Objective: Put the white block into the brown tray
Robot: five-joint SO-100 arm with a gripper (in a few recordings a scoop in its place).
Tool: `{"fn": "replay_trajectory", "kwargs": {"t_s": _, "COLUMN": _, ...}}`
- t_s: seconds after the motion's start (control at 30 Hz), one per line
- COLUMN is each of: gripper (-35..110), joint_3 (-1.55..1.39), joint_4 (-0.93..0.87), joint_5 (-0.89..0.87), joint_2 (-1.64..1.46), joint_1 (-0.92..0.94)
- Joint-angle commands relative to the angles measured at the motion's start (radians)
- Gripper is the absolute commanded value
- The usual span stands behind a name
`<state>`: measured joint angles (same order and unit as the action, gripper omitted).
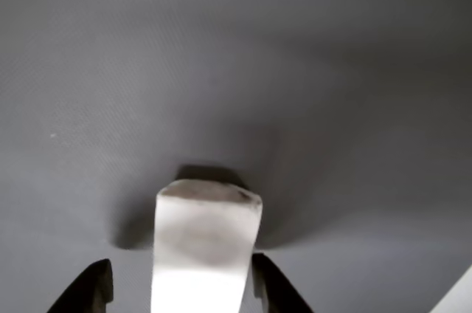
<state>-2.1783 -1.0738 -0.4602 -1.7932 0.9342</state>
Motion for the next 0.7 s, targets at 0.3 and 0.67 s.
{"fn": "replay_trajectory", "kwargs": {"t_s": 0.3, "gripper": 41, "joint_3": 0.003, "joint_4": 0.029, "joint_5": 0.018, "joint_2": -0.026, "joint_1": 0.011}}
{"fn": "replay_trajectory", "kwargs": {"t_s": 0.67, "gripper": 42, "joint_3": -0.021, "joint_4": 0.054, "joint_5": 0.018, "joint_2": -0.018, "joint_1": 0.008}}
